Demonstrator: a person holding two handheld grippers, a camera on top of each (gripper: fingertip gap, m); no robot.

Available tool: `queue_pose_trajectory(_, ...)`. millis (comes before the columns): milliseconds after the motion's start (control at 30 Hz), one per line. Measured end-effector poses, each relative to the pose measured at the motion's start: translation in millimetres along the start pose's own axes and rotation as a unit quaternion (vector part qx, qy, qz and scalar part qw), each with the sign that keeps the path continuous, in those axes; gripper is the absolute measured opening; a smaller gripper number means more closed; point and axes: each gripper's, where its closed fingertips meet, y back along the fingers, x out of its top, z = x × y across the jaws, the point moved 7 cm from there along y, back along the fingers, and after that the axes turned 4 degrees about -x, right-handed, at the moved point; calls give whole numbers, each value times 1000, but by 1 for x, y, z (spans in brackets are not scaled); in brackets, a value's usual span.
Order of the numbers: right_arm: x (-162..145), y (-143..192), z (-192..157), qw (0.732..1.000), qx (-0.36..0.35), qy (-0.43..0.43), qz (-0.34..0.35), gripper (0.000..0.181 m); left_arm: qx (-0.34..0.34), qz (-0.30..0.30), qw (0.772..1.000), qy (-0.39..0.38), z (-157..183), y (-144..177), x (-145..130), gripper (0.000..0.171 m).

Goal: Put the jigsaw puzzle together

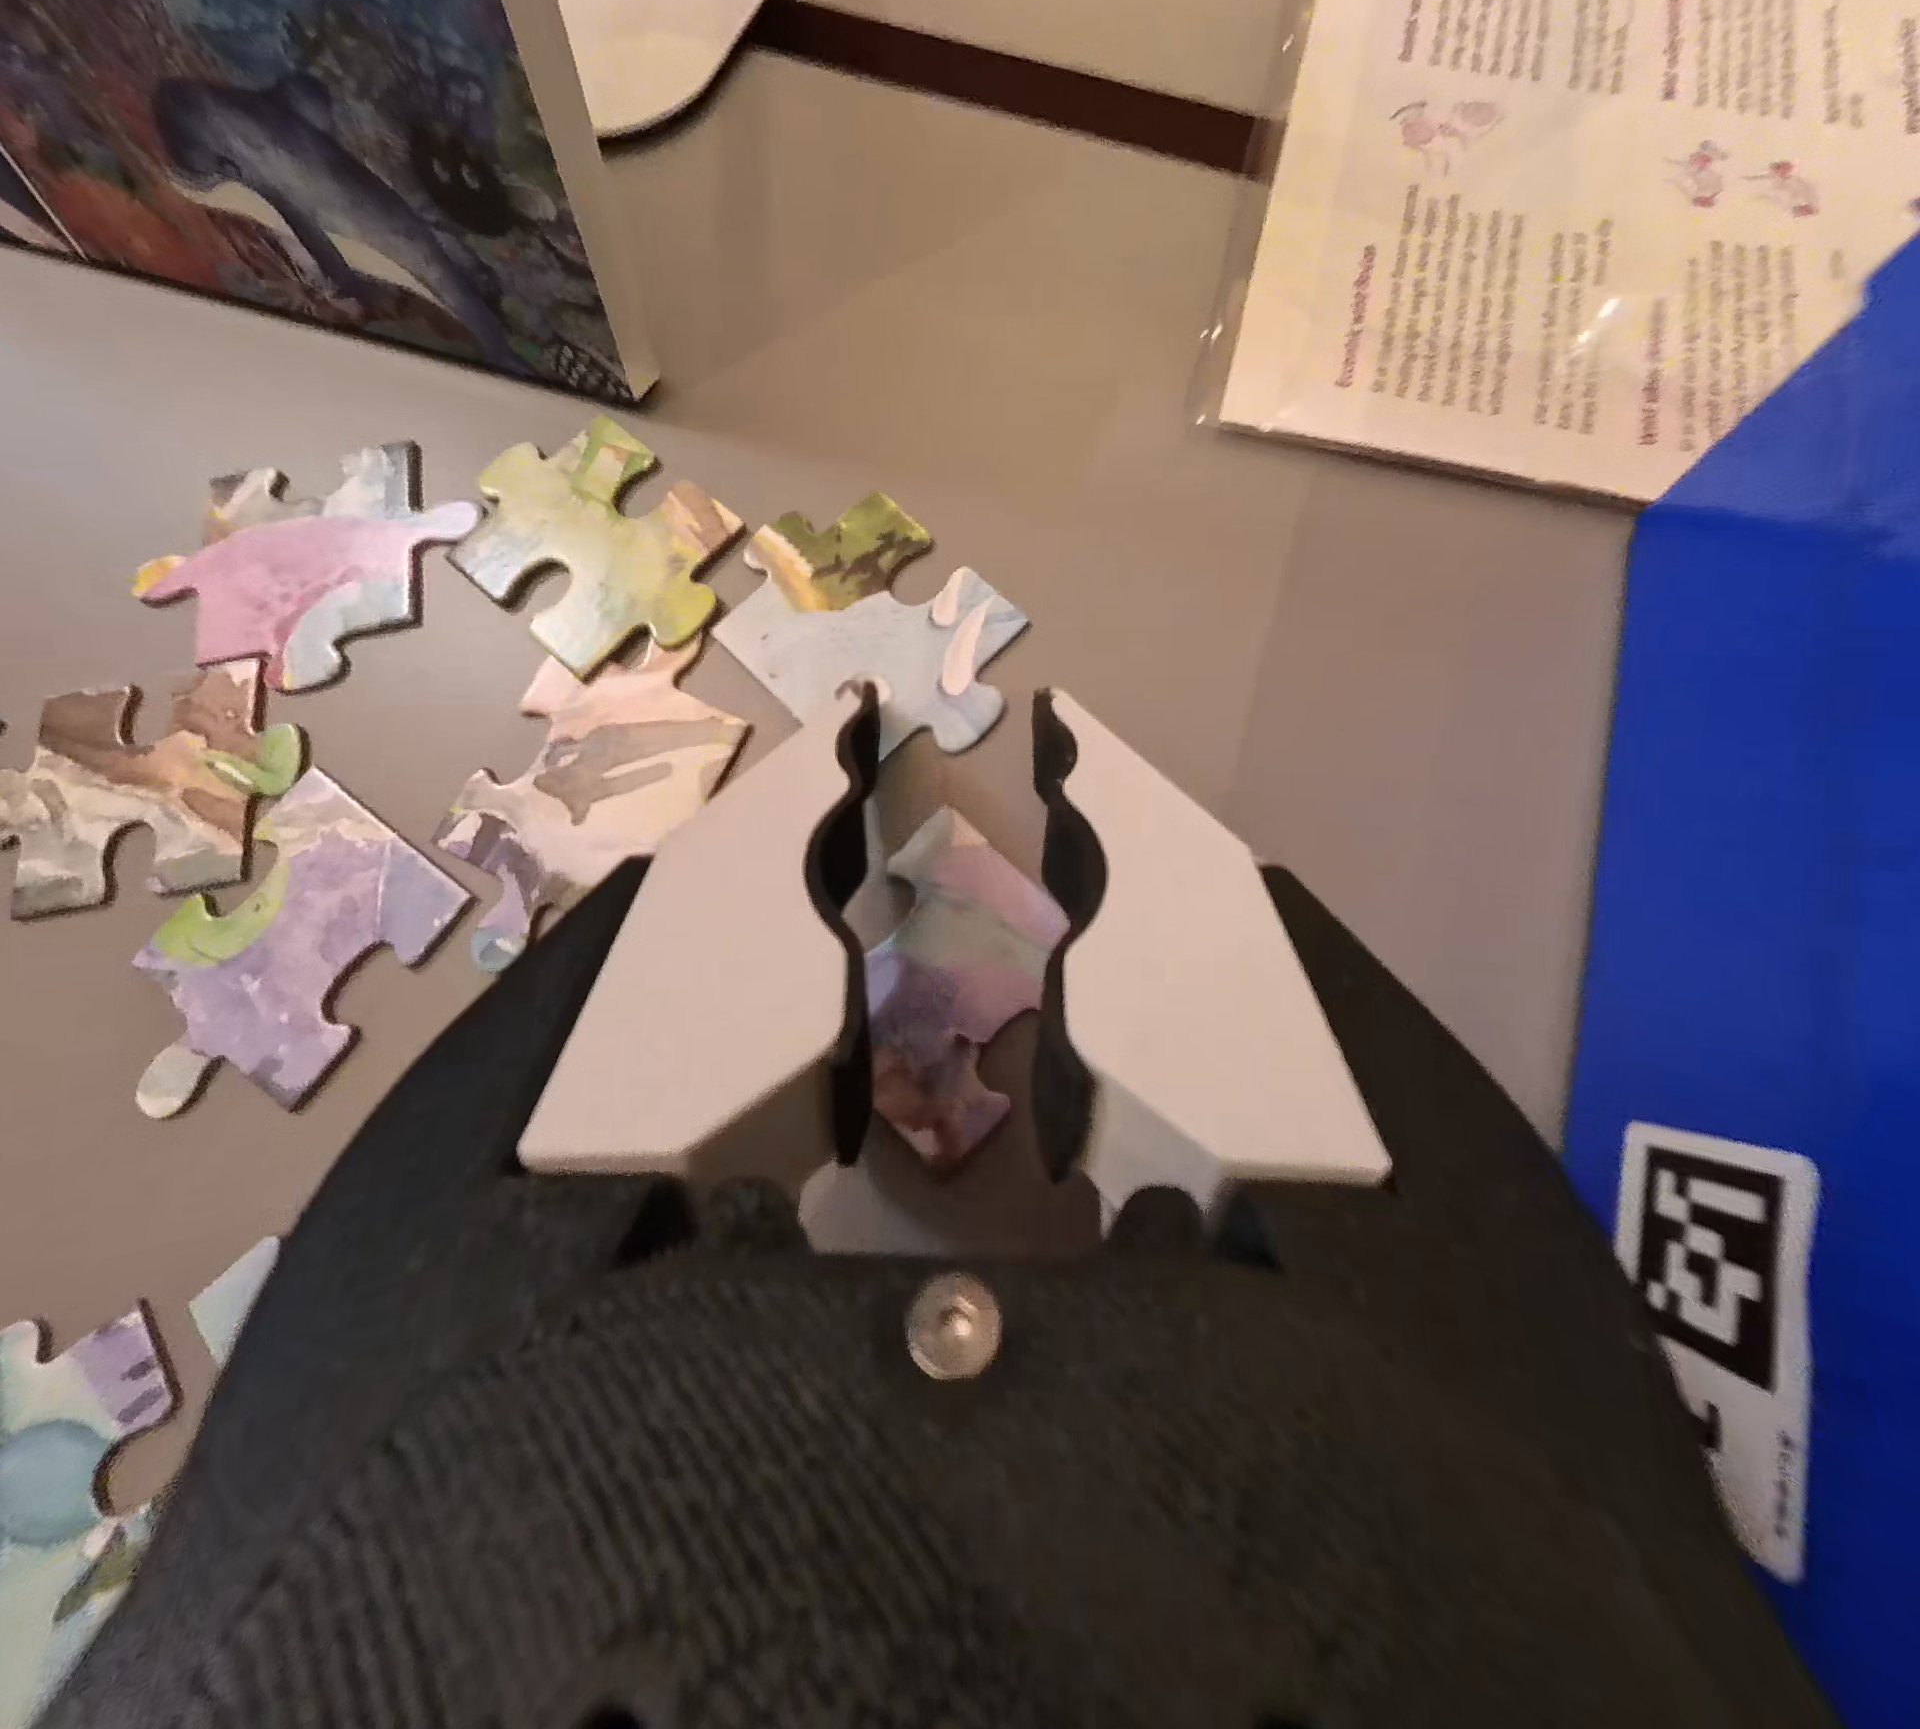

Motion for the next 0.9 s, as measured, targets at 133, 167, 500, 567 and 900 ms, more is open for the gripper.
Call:
queue_pose_trajectory(133, -2, 2, -2, 1000, 17, 2, -1, 22, 1, -1, 1000, -1, 0, 0, 0, 42)
queue_pose_trajectory(167, -3, 3, -2, 1000, 23, 1, -1, 20, 1, 0, 1000, -1, 0, 0, 0, 42)
queue_pose_trajectory(500, -3, 12, -5, 999, 39, 23, 25, 24, 1, -1, 1000, -3, 1, 0, 0, 42)
queue_pose_trajectory(567, -2, 9, -6, 998, 25, 45, 23, 33, -1, -1, 1000, -2, 1, 0, 0, 42)
queue_pose_trajectory(900, -4, 4, -13, 996, 54, 67, 0, 32, 1, -4, 1000, -2, 1, -1, -1, 42)
